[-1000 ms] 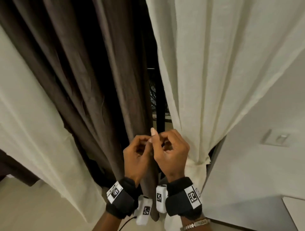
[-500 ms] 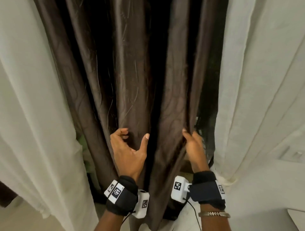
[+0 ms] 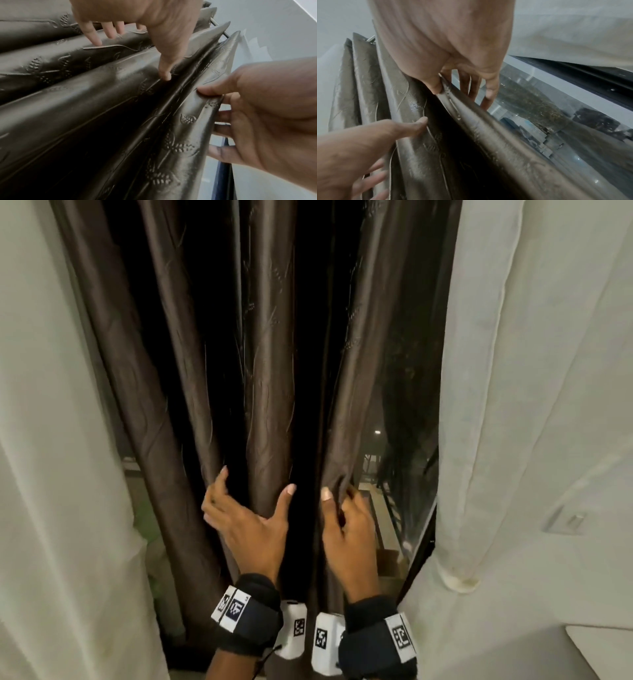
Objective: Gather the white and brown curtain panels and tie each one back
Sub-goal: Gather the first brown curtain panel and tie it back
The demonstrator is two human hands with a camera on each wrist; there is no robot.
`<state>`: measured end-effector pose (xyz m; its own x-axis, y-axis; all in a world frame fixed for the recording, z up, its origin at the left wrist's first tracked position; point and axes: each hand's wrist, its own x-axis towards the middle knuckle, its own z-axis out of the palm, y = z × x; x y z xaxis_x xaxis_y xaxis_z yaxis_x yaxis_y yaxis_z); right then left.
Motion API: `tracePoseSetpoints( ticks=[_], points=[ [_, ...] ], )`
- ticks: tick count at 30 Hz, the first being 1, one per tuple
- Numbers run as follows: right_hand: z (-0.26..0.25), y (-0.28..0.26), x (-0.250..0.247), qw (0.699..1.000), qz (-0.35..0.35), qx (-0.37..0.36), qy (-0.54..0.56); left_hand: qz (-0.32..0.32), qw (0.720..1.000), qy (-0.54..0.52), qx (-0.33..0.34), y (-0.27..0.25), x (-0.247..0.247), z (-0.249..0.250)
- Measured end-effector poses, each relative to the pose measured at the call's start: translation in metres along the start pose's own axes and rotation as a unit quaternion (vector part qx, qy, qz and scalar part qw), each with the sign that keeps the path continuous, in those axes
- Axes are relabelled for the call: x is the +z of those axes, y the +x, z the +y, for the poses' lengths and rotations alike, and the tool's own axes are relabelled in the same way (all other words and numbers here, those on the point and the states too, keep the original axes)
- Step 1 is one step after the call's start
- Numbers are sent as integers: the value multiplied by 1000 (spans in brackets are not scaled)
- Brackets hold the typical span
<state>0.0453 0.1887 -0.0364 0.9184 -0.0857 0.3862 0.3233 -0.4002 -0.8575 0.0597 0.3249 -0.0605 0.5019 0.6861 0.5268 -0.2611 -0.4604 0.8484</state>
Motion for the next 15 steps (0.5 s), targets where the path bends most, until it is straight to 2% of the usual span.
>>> tracePoseSetpoints(
  ticks=[2,4,6,8,11,13,15],
  points=[
    [3,1,5,999,24,-35,-22,-40,998,-47,7,7,-3,-6],
    [3,6,4,999,19,-36,-8,-54,995,-75,29,2,-7,-5],
    [0,11,3,999,-39,-13,27,-67,993,-64,75,-8,-9,-3],
    [-8,10,5,991,-98,5,90,-122,984,-63,111,-19,-8,-3],
    [-20,13,11,987,-127,23,94,-198,968,-59,141,-25,-10,-1],
    [-30,26,12,987,-133,66,55,-183,968,-18,169,-21,-16,3],
    [-33,43,6,983,-125,123,45,-98,981,18,164,-11,-24,4]
  ],
)
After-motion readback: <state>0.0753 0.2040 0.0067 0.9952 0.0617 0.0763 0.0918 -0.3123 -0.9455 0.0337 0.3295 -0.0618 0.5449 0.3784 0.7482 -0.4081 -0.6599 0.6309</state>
